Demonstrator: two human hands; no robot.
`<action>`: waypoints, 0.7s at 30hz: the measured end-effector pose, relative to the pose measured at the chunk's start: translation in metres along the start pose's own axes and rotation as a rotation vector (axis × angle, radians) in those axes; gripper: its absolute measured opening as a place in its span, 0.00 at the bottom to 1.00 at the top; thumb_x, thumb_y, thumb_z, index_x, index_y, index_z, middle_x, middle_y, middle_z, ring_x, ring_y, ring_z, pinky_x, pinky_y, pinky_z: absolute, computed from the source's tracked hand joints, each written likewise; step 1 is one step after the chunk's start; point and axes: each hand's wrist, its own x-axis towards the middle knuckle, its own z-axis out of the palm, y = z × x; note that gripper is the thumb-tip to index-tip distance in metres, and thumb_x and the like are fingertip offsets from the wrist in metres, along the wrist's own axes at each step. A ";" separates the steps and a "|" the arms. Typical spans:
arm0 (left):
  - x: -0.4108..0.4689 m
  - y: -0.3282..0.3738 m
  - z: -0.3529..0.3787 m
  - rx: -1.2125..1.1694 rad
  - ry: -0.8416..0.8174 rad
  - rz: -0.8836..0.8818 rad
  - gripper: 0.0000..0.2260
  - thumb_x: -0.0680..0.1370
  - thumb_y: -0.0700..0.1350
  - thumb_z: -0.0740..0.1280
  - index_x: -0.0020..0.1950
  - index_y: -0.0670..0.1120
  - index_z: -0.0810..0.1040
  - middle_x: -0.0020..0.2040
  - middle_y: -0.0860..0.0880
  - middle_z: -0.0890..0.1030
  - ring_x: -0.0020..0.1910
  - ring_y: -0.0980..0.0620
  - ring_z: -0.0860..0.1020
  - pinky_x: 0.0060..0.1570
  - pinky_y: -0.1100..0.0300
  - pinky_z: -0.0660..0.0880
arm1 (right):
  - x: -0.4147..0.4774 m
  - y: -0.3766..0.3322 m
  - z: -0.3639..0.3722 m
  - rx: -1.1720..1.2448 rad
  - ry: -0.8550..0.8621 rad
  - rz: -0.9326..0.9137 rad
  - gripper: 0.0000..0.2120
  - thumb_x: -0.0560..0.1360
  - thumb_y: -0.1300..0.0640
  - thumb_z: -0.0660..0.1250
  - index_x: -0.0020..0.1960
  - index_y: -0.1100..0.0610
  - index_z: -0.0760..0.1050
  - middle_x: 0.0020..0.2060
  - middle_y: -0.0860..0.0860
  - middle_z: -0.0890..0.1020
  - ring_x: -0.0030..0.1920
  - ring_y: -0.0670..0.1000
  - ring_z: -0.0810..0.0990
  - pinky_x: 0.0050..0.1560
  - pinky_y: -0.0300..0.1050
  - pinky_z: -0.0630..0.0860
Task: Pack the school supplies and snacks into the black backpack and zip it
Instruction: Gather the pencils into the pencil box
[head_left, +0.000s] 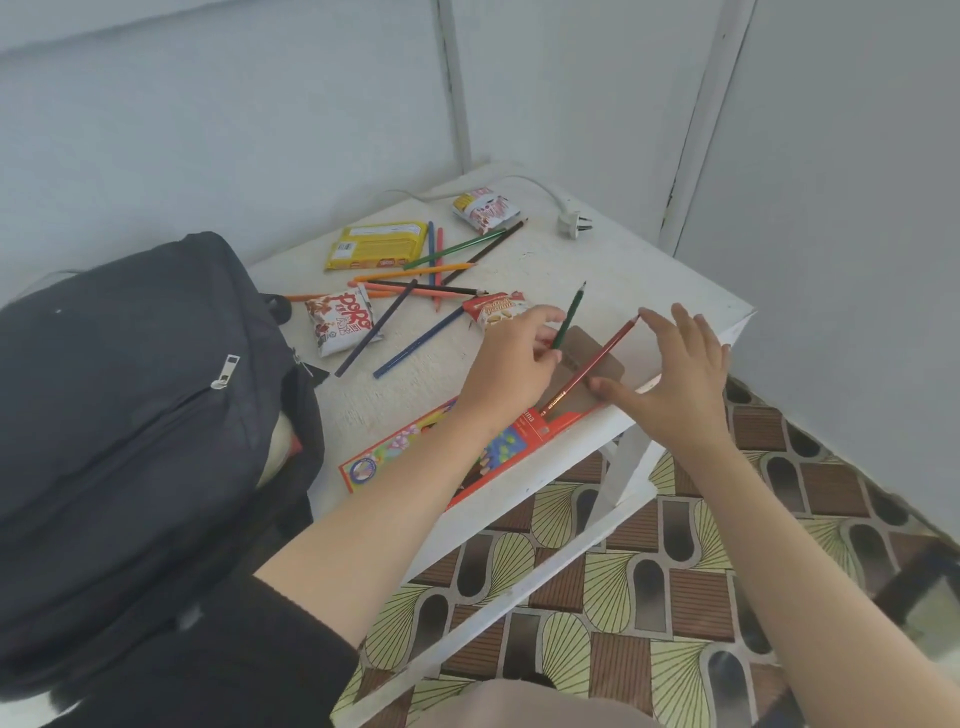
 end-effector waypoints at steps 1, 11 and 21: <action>-0.003 -0.001 0.001 0.030 -0.012 0.013 0.18 0.75 0.36 0.66 0.64 0.45 0.74 0.55 0.48 0.81 0.50 0.56 0.78 0.52 0.65 0.75 | -0.001 0.001 0.001 0.003 0.019 -0.003 0.40 0.65 0.39 0.73 0.72 0.50 0.63 0.75 0.55 0.58 0.76 0.57 0.49 0.73 0.60 0.44; -0.036 -0.020 0.001 0.405 0.093 0.274 0.10 0.74 0.42 0.67 0.54 0.46 0.82 0.46 0.48 0.83 0.52 0.48 0.77 0.59 0.54 0.65 | -0.012 0.005 0.012 0.026 0.165 -0.154 0.19 0.67 0.43 0.70 0.52 0.53 0.83 0.69 0.58 0.69 0.71 0.62 0.63 0.70 0.64 0.54; -0.067 -0.029 0.002 0.575 0.082 0.288 0.19 0.70 0.57 0.67 0.53 0.45 0.81 0.54 0.48 0.80 0.62 0.44 0.72 0.65 0.47 0.63 | -0.020 0.007 0.020 -0.037 0.242 -0.272 0.16 0.75 0.47 0.62 0.52 0.54 0.83 0.68 0.62 0.70 0.67 0.65 0.67 0.67 0.61 0.61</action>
